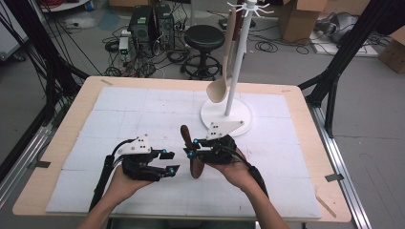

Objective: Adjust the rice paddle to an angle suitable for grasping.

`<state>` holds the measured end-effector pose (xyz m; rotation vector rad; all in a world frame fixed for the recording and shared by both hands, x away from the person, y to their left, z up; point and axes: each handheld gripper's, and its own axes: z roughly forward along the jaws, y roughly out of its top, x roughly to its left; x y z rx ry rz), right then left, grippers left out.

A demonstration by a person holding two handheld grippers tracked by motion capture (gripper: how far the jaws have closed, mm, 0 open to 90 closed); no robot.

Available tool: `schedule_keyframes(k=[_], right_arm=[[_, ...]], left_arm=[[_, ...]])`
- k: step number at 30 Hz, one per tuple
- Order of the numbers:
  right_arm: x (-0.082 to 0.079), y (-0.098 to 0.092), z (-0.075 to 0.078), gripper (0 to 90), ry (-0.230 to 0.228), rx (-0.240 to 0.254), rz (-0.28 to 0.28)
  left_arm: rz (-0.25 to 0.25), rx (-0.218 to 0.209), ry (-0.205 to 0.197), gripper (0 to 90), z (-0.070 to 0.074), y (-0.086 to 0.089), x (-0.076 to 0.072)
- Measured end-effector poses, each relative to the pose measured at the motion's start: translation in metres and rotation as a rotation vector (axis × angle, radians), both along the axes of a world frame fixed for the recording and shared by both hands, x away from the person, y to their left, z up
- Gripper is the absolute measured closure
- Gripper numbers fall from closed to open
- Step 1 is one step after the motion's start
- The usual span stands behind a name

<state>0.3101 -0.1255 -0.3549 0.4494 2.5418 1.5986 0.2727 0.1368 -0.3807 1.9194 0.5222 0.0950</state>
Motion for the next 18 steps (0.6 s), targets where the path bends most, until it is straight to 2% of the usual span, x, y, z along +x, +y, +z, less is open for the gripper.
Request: schedule_keyframes(k=[9,12,18], right_arm=[[-0.007,0.024,0.014,77.6,-0.029,0.056,-0.022],[-0.01,0.031,0.016,77.6,-0.043,0.06,-0.025],[-0.013,0.038,0.016,77.4,-0.035,0.081,-0.02]], left_arm=[[0.009,-0.001,0.001,47.3,-0.002,-0.005,-0.001],[0.017,0.006,-0.003,47.4,-0.002,-0.005,-0.001],[0.031,0.029,-0.006,56.4,-0.002,-0.004,-0.002]])
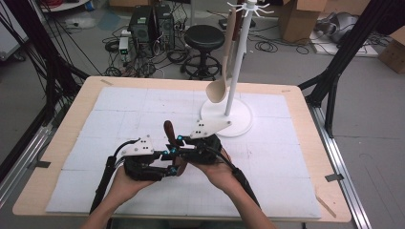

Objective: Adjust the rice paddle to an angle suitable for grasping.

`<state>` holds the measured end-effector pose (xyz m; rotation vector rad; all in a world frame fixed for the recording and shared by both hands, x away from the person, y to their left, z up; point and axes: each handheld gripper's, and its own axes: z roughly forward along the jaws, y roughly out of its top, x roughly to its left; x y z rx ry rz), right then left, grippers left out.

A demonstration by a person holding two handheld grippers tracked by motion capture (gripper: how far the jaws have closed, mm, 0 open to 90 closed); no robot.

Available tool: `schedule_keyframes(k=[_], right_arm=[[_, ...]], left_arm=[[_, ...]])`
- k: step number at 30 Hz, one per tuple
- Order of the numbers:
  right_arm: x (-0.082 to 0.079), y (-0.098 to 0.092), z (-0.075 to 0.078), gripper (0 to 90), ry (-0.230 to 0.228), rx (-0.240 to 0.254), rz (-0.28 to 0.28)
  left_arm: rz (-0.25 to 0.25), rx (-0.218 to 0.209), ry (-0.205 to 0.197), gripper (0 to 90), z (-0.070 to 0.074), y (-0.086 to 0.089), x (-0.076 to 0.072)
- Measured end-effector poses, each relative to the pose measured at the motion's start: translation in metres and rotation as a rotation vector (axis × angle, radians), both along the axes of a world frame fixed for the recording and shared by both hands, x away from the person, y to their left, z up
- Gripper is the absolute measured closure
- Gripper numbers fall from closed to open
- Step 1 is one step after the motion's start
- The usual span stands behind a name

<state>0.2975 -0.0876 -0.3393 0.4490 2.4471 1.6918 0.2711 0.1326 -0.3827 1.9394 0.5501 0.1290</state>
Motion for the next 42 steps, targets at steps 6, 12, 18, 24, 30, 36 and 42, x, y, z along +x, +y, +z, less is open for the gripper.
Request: schedule_keyframes(k=[6,12,18,24,30,36,42], right_arm=[[0.0,-0.007,0.0,75.8,0.004,0.013,-0.004],[0.001,-0.016,0.0,75.3,0.034,0.048,0.055],[0.003,-0.021,-0.004,76.6,0.064,0.06,0.116],[0.002,-0.023,-0.005,78.0,0.047,0.064,0.118],[0.008,-0.033,-0.003,78.0,0.043,0.083,0.068],[0.018,-0.05,-0.002,78.0,0.045,0.093,0.021],[0.029,-0.069,0.0,77.9,0.044,0.107,-0.03]], left_arm=[[0.011,-0.012,-0.01,69.4,0.001,0.006,0.0],[-0.042,-0.017,-0.014,79.2,0.002,0.009,0.0],[-0.066,0.012,-0.029,79.7,0.001,0.007,-0.002],[-0.074,-0.012,-0.023,71.1,0.003,0.011,-0.001],[-0.061,0.003,-0.015,63.2,0.005,0.019,-0.002],[-0.035,-0.007,-0.012,59.7,0.007,0.031,-0.004],[-0.014,-0.004,-0.018,55.5,0.009,0.044,-0.007]])
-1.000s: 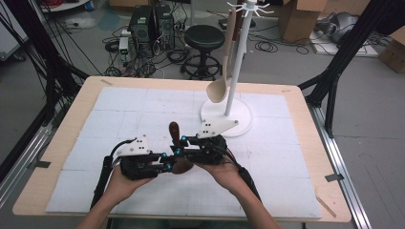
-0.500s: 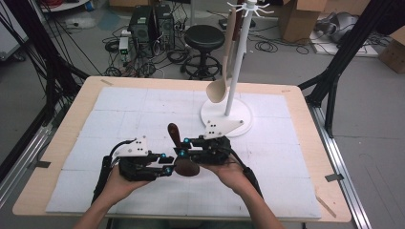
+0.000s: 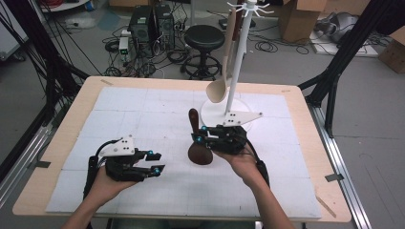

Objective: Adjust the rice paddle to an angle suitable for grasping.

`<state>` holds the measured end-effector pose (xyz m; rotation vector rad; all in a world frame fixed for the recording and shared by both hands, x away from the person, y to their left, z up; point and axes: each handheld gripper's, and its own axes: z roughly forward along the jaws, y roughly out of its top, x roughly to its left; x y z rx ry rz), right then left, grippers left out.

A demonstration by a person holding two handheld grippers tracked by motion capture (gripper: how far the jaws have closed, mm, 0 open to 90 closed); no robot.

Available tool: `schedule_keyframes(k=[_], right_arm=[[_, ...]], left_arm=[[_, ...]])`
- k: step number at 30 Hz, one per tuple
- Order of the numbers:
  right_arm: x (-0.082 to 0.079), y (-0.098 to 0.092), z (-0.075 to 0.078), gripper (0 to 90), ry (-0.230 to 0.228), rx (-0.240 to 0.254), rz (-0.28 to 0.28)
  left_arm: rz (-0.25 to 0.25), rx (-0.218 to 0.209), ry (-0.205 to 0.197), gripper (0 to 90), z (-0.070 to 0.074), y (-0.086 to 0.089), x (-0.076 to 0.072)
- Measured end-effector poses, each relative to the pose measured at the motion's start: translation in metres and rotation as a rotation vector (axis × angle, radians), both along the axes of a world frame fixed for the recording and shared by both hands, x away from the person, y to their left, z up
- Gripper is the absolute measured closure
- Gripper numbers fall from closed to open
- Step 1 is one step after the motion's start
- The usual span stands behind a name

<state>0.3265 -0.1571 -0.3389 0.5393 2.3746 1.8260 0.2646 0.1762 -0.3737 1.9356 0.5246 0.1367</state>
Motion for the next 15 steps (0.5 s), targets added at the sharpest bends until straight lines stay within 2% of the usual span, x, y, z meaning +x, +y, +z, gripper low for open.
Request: schedule_keyframes(k=[6,15], right_arm=[[0.009,-0.02,0.005,77.9,0.003,0.021,-0.047],[0.022,-0.043,0.016,77.9,-0.004,0.033,-0.098]], left_arm=[[0.025,0.001,0.0,51.2,0.001,0.01,-0.001],[0.053,0.006,-0.007,43.4,0.001,0.014,0.0]])
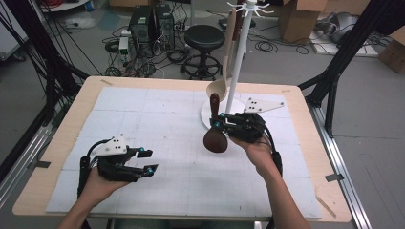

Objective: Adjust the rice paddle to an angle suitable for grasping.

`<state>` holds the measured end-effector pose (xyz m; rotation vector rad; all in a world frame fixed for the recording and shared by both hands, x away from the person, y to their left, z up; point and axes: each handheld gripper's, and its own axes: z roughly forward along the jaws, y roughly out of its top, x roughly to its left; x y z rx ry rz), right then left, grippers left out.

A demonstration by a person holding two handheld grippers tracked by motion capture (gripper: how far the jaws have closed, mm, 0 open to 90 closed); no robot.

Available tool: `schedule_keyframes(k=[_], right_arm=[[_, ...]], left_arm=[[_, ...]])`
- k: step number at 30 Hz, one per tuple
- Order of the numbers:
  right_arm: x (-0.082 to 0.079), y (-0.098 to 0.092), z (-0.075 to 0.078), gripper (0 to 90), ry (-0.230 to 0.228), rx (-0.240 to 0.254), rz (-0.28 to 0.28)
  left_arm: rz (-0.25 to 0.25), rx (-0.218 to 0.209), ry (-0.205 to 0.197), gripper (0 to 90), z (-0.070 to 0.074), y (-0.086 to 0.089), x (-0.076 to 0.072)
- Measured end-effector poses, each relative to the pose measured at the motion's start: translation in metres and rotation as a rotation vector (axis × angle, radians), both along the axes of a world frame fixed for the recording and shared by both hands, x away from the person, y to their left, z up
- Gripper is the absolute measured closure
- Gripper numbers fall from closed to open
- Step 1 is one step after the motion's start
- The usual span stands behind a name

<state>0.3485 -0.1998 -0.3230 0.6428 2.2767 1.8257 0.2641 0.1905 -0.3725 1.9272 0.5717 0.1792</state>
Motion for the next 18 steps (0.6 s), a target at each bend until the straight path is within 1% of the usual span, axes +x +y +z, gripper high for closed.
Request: schedule_keyframes(k=[4,7,12,14,17,18], right_arm=[[0.005,-0.006,0.006,77.8,-0.007,0.004,-0.016],[0.008,-0.01,0.01,77.8,-0.003,0.003,-0.025],[0.014,-0.015,0.017,77.9,-0.01,0.003,-0.034],[0.016,-0.018,0.02,77.9,-0.01,0.013,-0.043],[0.018,-0.021,0.024,77.8,-0.012,0.012,-0.052],[0.019,-0.022,0.026,77.9,-0.02,0.013,-0.055]], left_arm=[[0.015,-0.003,-0.005,40.7,0.001,0.003,0.0],[0.024,-0.01,-0.004,38.5,0.001,0.006,0.001],[0.044,-0.006,-0.006,34.5,0.0,0.01,0.001],[0.044,-0.006,-0.006,33.5,0.0,0.011,0.001],[0.049,-0.002,-0.005,30.9,-0.001,0.011,0.002],[0.054,-0.001,-0.004,29.9,-0.001,0.012,0.002]])
